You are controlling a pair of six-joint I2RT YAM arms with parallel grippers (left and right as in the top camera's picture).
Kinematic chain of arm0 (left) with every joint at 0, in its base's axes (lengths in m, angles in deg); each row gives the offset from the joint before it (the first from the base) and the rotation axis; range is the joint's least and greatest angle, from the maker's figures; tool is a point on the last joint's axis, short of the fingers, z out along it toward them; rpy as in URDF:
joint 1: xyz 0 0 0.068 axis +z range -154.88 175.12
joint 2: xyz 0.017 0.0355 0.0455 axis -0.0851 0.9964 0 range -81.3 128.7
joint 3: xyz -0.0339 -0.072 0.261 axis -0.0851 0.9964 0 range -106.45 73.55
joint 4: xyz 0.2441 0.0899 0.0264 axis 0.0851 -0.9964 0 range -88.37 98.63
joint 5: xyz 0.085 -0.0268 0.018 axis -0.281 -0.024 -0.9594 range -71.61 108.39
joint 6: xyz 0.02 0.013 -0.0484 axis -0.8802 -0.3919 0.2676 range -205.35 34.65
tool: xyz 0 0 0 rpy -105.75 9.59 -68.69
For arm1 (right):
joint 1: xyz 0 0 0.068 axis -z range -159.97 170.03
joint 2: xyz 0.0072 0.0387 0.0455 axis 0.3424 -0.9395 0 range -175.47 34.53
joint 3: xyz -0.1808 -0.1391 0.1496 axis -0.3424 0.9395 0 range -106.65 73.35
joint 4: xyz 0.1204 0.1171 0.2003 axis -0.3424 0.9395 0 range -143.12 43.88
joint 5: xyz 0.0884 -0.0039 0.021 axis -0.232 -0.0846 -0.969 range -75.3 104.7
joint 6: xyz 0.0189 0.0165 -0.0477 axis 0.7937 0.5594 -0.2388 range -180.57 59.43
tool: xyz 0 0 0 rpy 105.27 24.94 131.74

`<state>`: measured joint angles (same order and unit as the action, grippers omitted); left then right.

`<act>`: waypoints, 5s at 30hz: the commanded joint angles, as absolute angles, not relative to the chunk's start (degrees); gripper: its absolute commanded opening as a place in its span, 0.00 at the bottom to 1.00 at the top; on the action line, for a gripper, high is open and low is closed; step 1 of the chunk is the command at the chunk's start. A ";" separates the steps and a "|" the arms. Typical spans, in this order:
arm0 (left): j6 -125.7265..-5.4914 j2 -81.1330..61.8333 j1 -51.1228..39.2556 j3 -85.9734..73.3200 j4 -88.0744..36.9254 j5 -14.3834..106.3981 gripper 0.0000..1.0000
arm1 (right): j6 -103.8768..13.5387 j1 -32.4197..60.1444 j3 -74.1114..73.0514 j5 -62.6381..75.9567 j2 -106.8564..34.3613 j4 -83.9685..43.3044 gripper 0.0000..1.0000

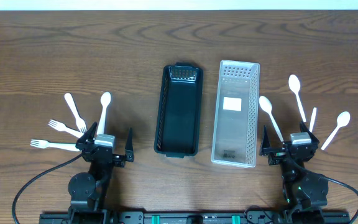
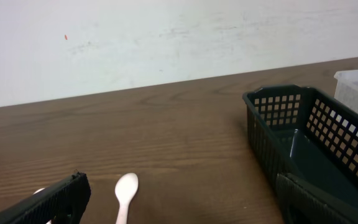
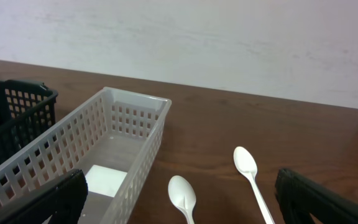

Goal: Pack container

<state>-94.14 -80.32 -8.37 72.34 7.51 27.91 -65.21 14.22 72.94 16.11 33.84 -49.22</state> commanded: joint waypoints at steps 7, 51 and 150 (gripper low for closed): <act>-93.84 -80.19 -8.50 73.32 5.52 29.55 0.98 | -65.32 14.49 73.03 15.74 34.21 -48.93 0.99; -93.84 -80.19 -8.50 73.32 5.52 29.55 0.98 | -65.32 14.49 73.03 15.74 34.21 -48.93 0.99; -85.73 -3.06 -8.44 5.78 -48.32 20.24 0.06 | -57.26 13.94 5.97 -12.15 -68.15 -14.16 0.15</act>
